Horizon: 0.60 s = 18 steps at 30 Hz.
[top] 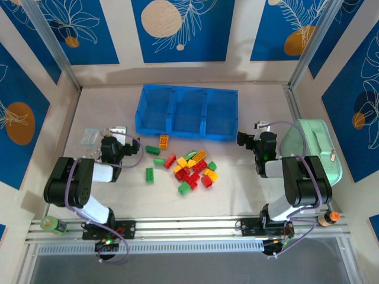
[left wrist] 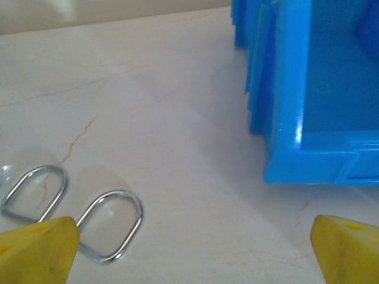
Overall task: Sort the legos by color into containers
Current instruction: Move the container to the top-center of the table.
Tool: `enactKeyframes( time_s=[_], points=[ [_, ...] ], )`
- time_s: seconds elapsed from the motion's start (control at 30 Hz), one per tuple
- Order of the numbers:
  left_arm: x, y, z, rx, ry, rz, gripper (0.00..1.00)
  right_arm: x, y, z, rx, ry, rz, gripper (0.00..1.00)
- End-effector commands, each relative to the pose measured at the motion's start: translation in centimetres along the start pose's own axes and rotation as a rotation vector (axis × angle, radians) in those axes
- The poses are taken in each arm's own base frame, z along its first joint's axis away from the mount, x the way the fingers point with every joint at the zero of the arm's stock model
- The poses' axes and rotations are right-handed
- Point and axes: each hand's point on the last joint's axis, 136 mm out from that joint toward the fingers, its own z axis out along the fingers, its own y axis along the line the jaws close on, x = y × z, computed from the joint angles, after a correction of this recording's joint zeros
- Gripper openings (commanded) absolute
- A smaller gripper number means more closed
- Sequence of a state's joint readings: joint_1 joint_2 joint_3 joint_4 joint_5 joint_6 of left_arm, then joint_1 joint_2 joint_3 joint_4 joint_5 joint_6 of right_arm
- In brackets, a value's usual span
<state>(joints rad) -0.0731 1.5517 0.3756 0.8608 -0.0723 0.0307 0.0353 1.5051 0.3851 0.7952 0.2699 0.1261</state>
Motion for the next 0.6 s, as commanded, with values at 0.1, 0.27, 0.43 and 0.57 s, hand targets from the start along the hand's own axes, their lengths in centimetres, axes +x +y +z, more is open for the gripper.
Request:
enactKeyframes(
  time_s=[0.1, 0.27, 0.43, 0.57],
  points=[
    [-5.2, 4.0, -2.2, -0.22, 0.031, -0.103, 0.99, -9.4, 3.3, -5.4, -0.097, -0.149, -0.052, 0.99],
    [-8.4, 3.7, -4.6, -0.195, 0.055, -0.263, 0.99, -10.1, 1.6, -8.7, 0.042, 0.11, 0.31, 0.99],
    [-9.4, 2.2, -5.4, -0.113, 0.153, -0.297, 0.96, -7.2, 2.4, -7.8, -0.013, 0.333, 0.495, 0.99],
    [-9.5, 0.2, -4.4, -0.016, 0.23, -0.311, 0.95, -6.1, 5.1, -7.1, -0.062, 0.427, 0.378, 0.92]
  ],
)
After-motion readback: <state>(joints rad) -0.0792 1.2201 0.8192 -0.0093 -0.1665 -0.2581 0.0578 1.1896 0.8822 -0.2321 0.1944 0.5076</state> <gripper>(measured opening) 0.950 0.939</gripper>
